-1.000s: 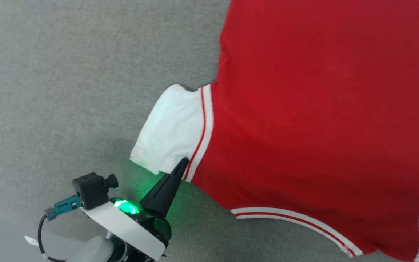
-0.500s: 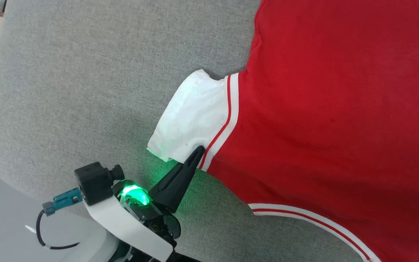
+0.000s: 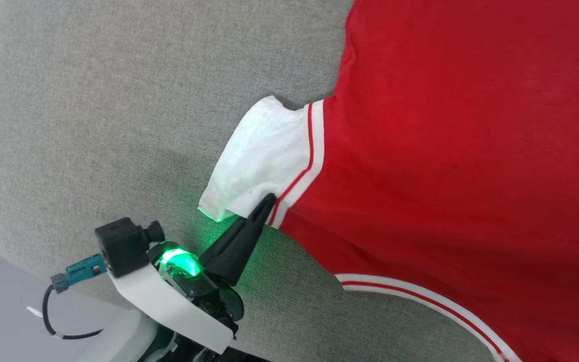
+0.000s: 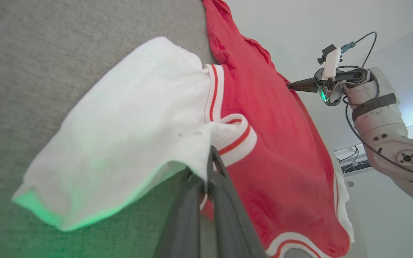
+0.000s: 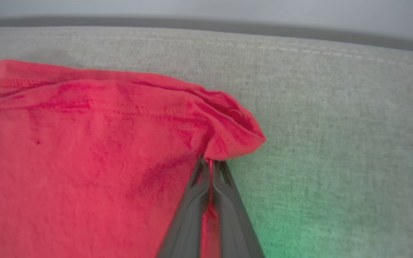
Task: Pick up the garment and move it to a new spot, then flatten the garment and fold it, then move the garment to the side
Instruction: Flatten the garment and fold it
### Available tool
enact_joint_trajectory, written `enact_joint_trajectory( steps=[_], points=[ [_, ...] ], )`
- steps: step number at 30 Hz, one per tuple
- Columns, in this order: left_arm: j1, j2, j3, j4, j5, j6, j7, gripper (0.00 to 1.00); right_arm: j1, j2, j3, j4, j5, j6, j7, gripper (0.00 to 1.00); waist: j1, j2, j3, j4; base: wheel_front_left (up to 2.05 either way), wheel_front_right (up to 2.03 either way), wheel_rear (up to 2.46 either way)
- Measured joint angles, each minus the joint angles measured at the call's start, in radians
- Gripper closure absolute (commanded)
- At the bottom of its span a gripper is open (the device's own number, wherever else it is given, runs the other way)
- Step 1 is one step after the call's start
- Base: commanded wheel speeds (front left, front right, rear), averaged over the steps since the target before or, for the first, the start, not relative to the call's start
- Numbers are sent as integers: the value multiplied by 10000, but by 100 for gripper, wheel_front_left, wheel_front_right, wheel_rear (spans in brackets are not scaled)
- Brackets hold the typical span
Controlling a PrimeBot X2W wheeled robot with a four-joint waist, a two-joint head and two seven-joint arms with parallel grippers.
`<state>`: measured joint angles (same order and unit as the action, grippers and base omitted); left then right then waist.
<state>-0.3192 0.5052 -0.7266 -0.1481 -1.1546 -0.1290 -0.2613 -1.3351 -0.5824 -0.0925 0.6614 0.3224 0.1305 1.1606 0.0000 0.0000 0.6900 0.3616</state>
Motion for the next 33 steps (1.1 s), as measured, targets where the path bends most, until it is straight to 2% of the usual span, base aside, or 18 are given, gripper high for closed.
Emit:
enact_joint_trajectory(
  steps=[5,11,17,21,26,33],
  points=[
    [198,29,242,182,19,-2,-2,100,585,-188,546,-393,809,2,-79,100,0,0,-370,-290,0,0,0],
    [497,167,556,464,31,-2,0,100,1962,-1093,1275,-1728,2406,2,8,100,0,0,-936,-831,0,0,0],
    [849,382,895,535,13,107,-2,100,4674,-2034,1436,-3825,4075,2,25,100,0,0,-1572,-1441,0,0,0],
    [1116,619,1145,445,-23,236,-4,100,6783,-2280,1055,-5382,4855,2,100,100,0,0,-1919,-1891,0,0,0],
    [1335,786,1406,299,-90,339,-8,100,9671,-2186,623,-7208,5125,2,251,100,0,0,-2306,-2325,0,0,0],
    [1619,941,1639,286,-167,458,-17,100,13441,-1143,732,-9528,4987,2,552,100,0,0,-2728,-2658,0,0,0]
  ],
)
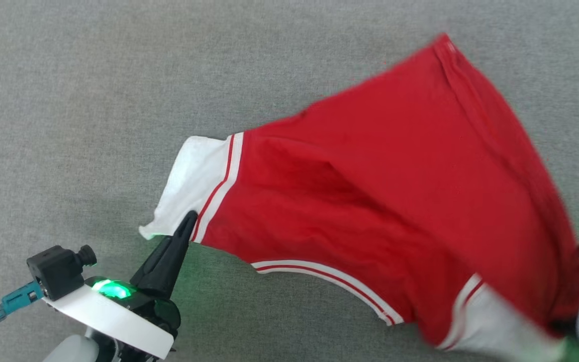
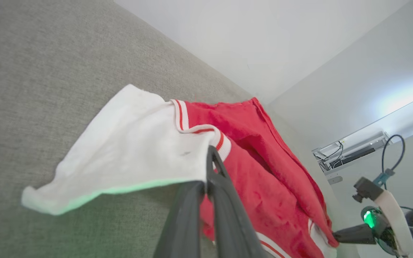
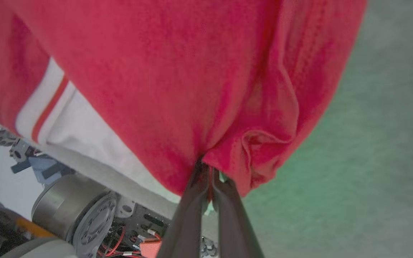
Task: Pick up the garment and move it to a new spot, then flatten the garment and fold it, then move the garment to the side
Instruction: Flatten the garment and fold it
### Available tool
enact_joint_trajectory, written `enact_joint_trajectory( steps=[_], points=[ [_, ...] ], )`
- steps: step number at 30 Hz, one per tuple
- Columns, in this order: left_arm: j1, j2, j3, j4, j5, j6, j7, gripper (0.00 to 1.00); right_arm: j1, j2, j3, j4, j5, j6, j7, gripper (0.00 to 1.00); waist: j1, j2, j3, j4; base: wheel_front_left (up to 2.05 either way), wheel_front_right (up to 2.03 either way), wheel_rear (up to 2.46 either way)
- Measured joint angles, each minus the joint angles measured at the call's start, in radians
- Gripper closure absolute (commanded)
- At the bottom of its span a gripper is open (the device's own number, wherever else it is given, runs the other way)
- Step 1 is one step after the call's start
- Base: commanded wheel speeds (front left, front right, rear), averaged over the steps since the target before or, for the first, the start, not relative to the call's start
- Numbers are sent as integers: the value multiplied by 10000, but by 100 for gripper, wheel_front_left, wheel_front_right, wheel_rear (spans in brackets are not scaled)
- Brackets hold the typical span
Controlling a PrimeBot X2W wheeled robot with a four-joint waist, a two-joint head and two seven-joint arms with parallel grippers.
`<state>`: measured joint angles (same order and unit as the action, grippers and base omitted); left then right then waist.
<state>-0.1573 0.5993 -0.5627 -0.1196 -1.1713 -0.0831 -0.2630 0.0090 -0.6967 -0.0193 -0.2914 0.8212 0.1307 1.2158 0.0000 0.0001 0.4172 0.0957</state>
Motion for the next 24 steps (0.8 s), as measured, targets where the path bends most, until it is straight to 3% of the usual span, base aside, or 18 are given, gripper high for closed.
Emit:
enact_joint_trajectory(
  steps=[5,12,13,14,15,20,24],
  points=[
    [66,33,23,117,-2,33,25,100,1470,658,851,-882,-228,0,222,100,0,0,-162,-96,0,0,0],
    [65,17,-21,257,-29,27,77,100,1626,1170,1267,-920,-550,0,-142,100,0,0,-259,-110,0,0,0],
    [65,17,-33,293,-36,25,81,100,1599,1208,1229,-909,-602,0,-274,81,0,0,-275,-110,0,0,0],
    [67,12,-42,324,-38,25,90,100,1554,1229,1143,-911,-662,0,-422,48,0,0,-292,-110,0,0,0],
    [67,2,-44,345,-42,23,90,100,1503,1221,1072,-940,-725,0,-533,1,0,0,-306,-108,0,0,0],
    [145,-42,-27,387,-65,-15,88,100,1481,1152,-82,-1480,-1028,0,-809,0,0,0,-345,-92,0,0,0],
    [183,-90,25,376,-67,-44,81,100,1242,602,-1229,-2171,-936,0,-280,0,0,0,-282,-108,0,0,0]
  ],
)
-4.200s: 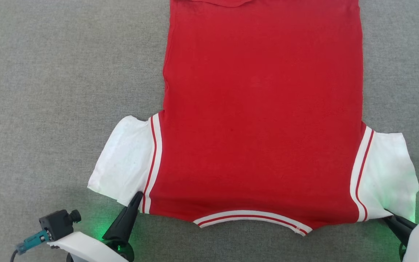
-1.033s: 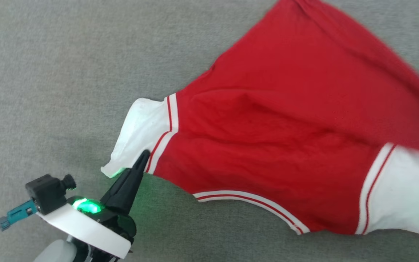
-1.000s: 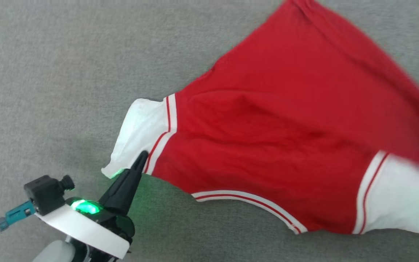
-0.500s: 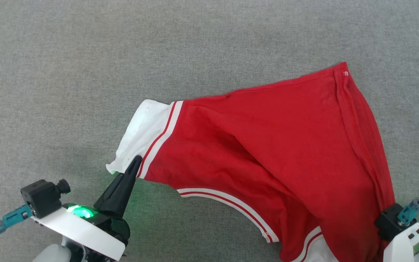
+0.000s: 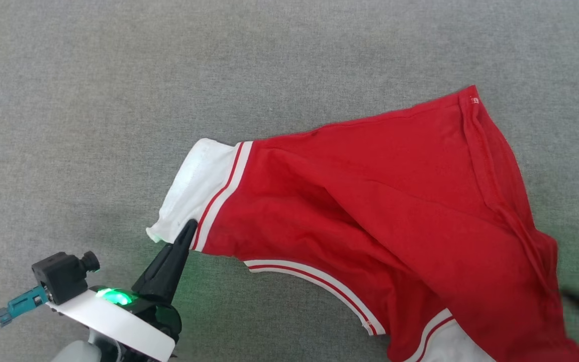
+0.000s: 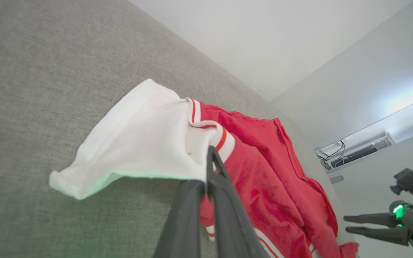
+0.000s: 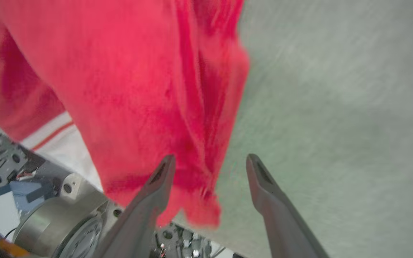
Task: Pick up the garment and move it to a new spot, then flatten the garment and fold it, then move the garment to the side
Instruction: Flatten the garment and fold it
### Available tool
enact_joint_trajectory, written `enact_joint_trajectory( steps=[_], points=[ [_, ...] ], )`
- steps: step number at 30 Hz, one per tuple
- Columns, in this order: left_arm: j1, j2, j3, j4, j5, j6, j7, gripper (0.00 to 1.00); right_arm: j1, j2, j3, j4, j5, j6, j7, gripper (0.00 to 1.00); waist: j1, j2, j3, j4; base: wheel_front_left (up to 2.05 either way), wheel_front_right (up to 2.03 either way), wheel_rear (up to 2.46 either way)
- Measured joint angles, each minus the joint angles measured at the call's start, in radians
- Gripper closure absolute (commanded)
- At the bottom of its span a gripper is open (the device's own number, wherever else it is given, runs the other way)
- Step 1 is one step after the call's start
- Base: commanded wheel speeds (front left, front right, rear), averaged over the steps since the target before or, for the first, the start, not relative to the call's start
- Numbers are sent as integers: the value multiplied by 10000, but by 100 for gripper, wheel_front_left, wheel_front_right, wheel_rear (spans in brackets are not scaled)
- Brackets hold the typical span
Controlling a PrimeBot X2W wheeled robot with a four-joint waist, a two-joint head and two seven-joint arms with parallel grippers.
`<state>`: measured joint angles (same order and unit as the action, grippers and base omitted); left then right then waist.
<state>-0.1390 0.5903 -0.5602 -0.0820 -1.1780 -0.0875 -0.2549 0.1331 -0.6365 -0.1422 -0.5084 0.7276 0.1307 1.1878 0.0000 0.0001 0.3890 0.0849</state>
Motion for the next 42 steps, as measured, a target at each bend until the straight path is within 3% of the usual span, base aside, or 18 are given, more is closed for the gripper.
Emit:
enact_joint_trajectory(
  steps=[4,7,12,14,19,24,25,26,27,30,34,42],
  points=[
    [-101,-113,-58,2,13,-25,2,100,-1668,-330,-604,-144,219,0,13,0,0,0,143,73,0,0,0],
    [-427,-247,-148,15,65,-92,40,100,-3461,-403,-408,320,4,0,-591,0,0,0,319,199,0,0,0],
    [-815,-506,-299,161,111,-196,56,100,-6015,-105,1285,2113,-819,2,-1384,0,0,0,700,474,0,0,0],
    [-1061,-621,-405,295,151,-268,59,100,-7058,33,2207,3475,-1101,0,-1521,0,0,0,936,668,0,0,0],
    [-1431,-890,-642,491,211,-351,81,100,-7878,13,3494,5053,-1398,0,-1588,0,0,0,1306,1008,0,0,0],
    [-1536,-991,-704,640,221,-364,52,100,-8216,-261,4100,5561,-1164,0,-1417,1,0,0,1516,1202,0,0,0],
    [-1546,-1005,-704,690,219,-370,40,100,-8268,-332,4270,5576,-1049,-4,-1338,50,0,0,1542,1225,0,0,0],
    [-1559,-1005,-704,732,219,-372,38,100,-8357,-418,4397,5586,-876,-4,-1258,67,0,0,1551,1229,0,0,0],
    [-1563,-1007,-702,780,219,-372,35,100,-8399,-433,4460,5622,-744,-4,-1239,100,0,0,1543,1216,0,0,0],
    [-1655,-1009,-731,1012,161,-399,23,100,-8403,-355,4550,5768,-481,-6,-1524,100,0,0,1449,1157,0,0,0],
    [-2331,-792,-807,1453,157,-401,144,100,-8528,-17,4265,6203,-552,2,-2725,100,0,0,1217,1068,0,0,0],
    [-5274,-215,-198,2069,-648,-403,602,100,-10580,1233,2805,8105,-918,2,-5160,100,0,0,933,459,0,0,0]
  ],
)
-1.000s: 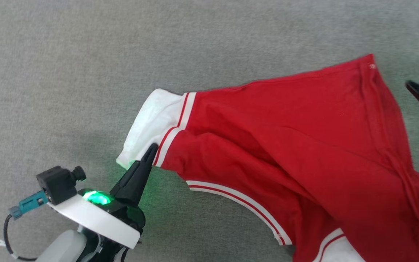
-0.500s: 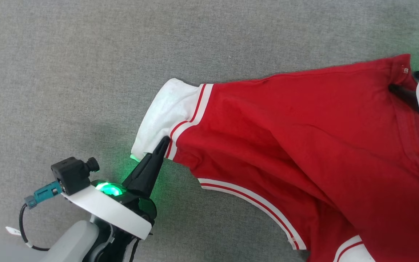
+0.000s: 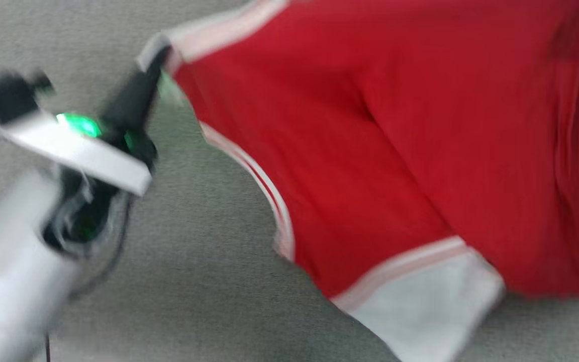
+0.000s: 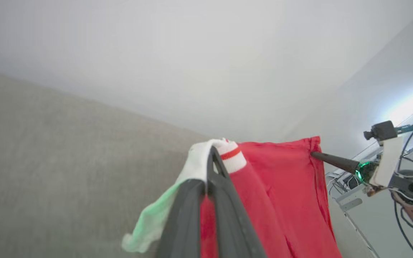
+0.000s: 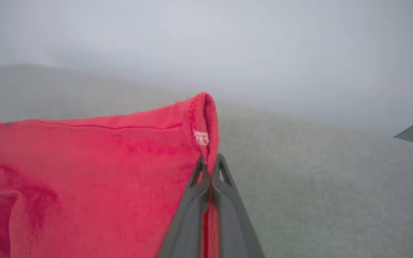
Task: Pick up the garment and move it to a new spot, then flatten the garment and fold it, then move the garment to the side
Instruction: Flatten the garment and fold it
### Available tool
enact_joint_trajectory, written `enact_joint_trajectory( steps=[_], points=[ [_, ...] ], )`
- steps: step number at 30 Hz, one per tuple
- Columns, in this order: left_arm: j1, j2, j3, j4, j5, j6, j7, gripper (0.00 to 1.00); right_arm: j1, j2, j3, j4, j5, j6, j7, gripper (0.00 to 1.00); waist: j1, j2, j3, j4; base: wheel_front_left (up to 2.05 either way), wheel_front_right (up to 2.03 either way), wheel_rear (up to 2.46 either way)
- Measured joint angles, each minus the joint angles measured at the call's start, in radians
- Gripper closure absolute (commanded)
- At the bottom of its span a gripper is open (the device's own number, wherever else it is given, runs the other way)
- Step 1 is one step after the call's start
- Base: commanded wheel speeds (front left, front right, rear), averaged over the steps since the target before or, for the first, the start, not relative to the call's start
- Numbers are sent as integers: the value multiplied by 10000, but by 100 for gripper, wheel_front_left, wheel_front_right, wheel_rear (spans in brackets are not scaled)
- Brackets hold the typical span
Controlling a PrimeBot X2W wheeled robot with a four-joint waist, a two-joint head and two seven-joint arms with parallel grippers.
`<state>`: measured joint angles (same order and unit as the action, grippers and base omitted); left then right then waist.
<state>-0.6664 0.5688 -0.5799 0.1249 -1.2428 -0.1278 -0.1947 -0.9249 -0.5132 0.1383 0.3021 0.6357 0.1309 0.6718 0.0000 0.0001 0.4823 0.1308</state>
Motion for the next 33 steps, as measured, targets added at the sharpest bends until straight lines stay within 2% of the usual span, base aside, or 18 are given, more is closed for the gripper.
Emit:
enact_joint_trajectory(
  steps=[4,7,9,14,17,20,25,29,33],
  points=[
    [-2002,-75,360,826,-702,-2,581,100,-1487,523,-984,1166,-244,0,-953,100,1,0,121,-348,0,0,0],
    [-3710,-205,754,2044,-888,-15,859,100,-2750,1001,-1559,2027,-554,0,-1590,100,0,0,361,-601,0,0,0],
    [-4967,-476,1183,2924,-1264,-29,857,100,-3700,1258,-1921,2523,-752,15,-2094,100,0,0,555,-764,0,0,0],
    [-7924,-721,1672,4920,-1060,-46,522,100,-5779,1950,-2757,3584,-1237,42,-3975,100,0,0,895,-1282,0,0,0],
    [-9191,-871,1848,5486,-1045,-50,343,100,-6639,2182,-2941,4048,-1478,46,-4964,100,0,0,1007,-1586,0,0,0],
    [-9879,-1032,1987,5624,-1319,-54,290,100,-7030,2190,-2932,4544,-1634,48,-5448,100,0,0,1085,-1748,0,0,0],
    [-8944,-938,1626,4945,-1908,-44,1011,100,-6742,1983,-2420,5218,-1513,33,-5636,100,0,-1,1044,-1697,0,0,0],
    [-6788,-731,1329,3806,-2479,-40,1043,100,-5340,1741,-1703,5277,-1041,29,-5534,100,0,-1,949,-1562,0,0,0],
    [-4117,-502,1185,2291,-3131,-40,894,100,-3448,1356,-1028,4673,-293,27,-5285,100,0,-1,790,-1402,0,0,0]
  ],
)
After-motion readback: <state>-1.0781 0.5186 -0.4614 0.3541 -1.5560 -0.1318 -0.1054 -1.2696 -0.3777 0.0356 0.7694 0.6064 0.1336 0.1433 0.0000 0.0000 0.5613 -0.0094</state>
